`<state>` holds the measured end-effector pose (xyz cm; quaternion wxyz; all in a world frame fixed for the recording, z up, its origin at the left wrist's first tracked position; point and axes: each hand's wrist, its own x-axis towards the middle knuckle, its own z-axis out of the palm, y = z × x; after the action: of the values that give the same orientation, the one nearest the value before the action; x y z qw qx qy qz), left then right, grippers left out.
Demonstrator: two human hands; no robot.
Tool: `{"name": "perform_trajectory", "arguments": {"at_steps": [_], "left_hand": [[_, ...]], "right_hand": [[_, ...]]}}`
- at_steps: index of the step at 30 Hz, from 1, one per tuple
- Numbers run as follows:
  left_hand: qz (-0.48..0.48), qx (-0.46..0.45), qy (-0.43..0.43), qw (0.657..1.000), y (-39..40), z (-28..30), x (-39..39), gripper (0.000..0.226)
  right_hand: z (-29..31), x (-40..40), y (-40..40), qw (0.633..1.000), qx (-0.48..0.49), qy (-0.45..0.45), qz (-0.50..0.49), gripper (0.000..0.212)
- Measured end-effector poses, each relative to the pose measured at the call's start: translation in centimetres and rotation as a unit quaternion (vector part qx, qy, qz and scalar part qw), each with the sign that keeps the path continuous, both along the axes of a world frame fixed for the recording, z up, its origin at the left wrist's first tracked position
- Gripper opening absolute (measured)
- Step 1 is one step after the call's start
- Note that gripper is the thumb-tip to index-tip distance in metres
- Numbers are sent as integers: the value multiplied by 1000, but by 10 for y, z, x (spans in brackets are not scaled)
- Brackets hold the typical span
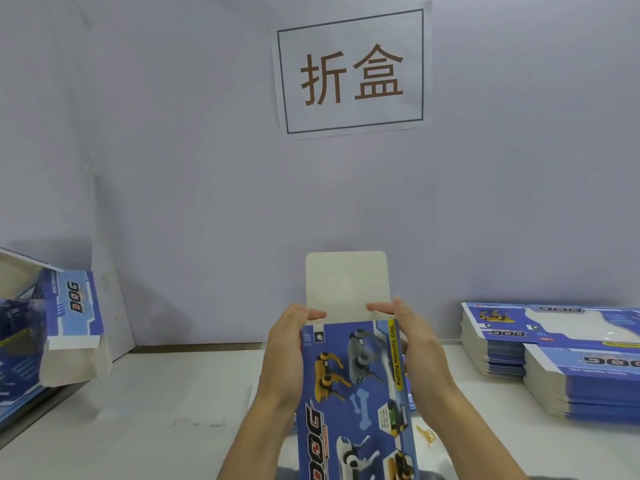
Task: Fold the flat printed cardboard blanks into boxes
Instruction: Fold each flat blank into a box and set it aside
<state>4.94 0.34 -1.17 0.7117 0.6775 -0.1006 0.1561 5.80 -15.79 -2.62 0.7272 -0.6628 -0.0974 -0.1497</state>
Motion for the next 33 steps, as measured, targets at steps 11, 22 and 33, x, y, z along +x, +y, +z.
{"name": "perform_trajectory", "arguments": {"at_steps": [11,22,33], "left_hand": [[-42,-64,28,997,-6,4,-4,39],[53,-123,12,991,-8,-2,-4,44],[-4,-155,69,985,7,1,2,26]], "right_hand": [[10,-2,2,999,43,-1,26,34],[1,-1,3,992,120,-27,-3,36],[-4,0,-17,998,18,-36,46,79]]}}
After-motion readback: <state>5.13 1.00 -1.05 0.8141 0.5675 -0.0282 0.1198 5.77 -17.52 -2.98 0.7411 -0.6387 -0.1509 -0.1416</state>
